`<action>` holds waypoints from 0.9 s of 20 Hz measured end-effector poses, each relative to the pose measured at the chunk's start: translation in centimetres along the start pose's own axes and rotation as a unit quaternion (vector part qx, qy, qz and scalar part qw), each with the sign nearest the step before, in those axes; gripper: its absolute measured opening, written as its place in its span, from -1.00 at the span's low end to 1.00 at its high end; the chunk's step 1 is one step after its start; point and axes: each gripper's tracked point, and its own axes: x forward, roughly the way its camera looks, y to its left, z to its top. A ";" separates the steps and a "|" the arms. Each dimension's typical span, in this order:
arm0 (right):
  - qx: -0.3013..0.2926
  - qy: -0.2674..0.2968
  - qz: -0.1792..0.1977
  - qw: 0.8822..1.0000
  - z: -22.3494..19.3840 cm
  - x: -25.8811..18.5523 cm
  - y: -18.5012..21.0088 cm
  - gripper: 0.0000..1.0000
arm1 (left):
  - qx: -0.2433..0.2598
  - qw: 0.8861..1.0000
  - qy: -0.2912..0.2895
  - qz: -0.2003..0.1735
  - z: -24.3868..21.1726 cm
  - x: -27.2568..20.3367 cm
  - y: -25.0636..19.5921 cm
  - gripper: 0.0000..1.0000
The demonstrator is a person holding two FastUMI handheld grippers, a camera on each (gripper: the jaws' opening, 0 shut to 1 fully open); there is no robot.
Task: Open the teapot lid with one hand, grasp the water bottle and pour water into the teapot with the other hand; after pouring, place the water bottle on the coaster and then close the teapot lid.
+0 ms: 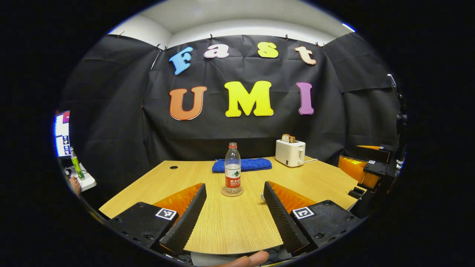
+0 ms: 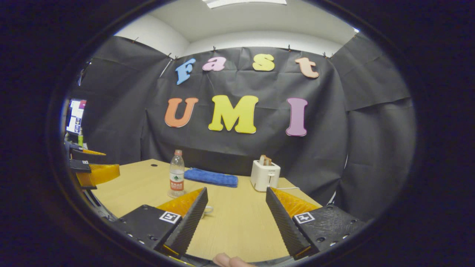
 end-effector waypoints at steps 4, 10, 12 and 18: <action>-0.003 0.003 0.007 1.000 -0.2 -0.2 0.8 0.91 | 0.009 1.000 -0.003 0.000 -0.2 0.0 -0.3 0.94; 0.002 0.007 0.004 1.000 -0.5 -0.1 1.0 0.91 | 0.008 1.000 -0.003 0.019 -0.2 0.4 1.0 0.94; 0.005 0.012 0.004 1.000 -0.7 0.0 1.0 0.91 | 0.006 1.000 0.000 0.020 -0.4 0.3 1.3 0.94; 0.005 0.022 -0.001 1.000 -1.3 0.3 0.3 0.91 | 0.009 1.000 0.002 0.020 -0.5 0.5 1.4 0.94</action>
